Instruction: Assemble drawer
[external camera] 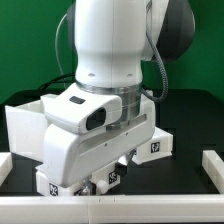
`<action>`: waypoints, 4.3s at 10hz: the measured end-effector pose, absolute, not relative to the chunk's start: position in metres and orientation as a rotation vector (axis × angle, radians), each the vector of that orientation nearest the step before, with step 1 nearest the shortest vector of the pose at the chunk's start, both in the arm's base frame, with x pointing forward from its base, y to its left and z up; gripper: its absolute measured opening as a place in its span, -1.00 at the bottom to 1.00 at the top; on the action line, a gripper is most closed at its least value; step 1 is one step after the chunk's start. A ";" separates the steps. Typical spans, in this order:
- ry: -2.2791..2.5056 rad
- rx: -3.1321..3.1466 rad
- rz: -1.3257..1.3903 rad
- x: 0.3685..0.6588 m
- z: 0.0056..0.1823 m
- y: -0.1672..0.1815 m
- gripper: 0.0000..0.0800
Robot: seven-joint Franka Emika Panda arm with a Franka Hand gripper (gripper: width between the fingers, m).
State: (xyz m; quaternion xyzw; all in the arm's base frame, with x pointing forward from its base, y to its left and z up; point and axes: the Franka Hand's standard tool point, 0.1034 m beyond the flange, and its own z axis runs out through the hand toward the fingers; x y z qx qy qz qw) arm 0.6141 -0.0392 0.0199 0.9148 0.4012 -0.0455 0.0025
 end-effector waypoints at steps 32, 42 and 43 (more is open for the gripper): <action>0.739 2.965 -0.038 0.583 0.107 -0.082 0.62; 0.139 3.067 -0.050 0.531 0.130 -0.086 0.62; 0.045 3.081 -0.044 0.533 0.129 -0.085 0.62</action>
Offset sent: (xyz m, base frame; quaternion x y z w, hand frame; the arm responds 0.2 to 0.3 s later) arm 0.0000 0.0000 0.0000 0.0000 0.0000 0.0000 1.0000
